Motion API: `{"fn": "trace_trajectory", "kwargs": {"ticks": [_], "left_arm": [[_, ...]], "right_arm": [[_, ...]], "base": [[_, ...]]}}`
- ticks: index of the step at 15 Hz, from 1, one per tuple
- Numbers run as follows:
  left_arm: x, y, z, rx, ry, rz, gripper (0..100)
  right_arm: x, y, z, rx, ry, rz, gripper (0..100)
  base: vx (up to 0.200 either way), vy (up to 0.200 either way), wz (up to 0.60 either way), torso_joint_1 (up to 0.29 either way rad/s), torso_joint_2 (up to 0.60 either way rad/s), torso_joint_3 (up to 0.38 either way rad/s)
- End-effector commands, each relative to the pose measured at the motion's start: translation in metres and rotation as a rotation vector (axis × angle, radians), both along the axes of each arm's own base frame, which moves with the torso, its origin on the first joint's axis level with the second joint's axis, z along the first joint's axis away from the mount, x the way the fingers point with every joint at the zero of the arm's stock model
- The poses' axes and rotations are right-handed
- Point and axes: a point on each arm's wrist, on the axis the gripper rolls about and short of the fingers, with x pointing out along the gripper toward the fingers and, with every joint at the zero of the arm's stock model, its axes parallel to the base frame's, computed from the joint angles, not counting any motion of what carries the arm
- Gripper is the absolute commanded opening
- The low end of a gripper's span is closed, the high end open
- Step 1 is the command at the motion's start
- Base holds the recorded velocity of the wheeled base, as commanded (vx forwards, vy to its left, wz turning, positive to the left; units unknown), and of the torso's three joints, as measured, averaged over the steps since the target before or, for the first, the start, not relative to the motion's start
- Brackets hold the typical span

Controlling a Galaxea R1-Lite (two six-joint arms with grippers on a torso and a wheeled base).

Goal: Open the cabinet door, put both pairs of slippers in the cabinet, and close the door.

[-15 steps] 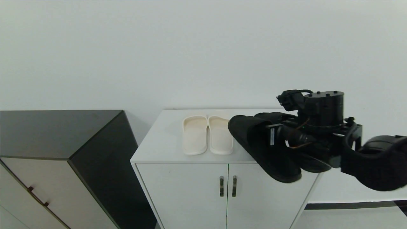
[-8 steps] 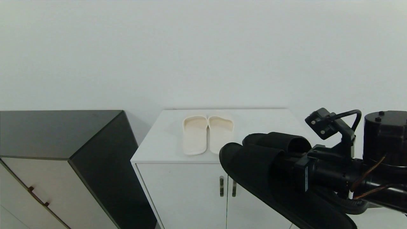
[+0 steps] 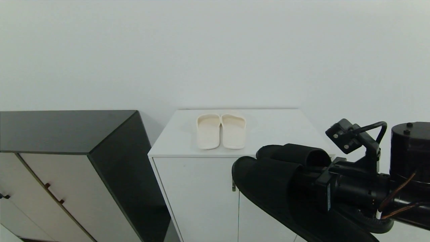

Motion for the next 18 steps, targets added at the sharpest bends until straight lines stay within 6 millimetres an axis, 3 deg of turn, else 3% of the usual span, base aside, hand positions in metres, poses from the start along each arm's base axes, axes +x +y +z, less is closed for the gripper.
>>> {"fn": "trace_trajectory", "kwargs": {"ticks": [1,12,18], "left_arm": [[0.0001,0.0,0.0001,0.0,0.0,0.001,0],[0.0,0.0,0.0,0.0,0.0,0.001,0],[0.0001,0.0,0.0001,0.001,0.0,0.001,0]], "right_arm": [[0.0,0.0001,-0.0007,-0.003,0.001,0.0,0],[-0.0008,-0.0004,-0.0076,-0.019,0.021,0.003,0],[-0.0014,-0.0009,-0.0094,-0.025,0.026,0.004,0]], "base": [[0.0,0.0,0.0,0.0,0.0,0.0],[0.0,0.0,0.0,0.0,0.0,0.0],[0.0,0.0,0.0,-0.193,0.47,0.257]]}}
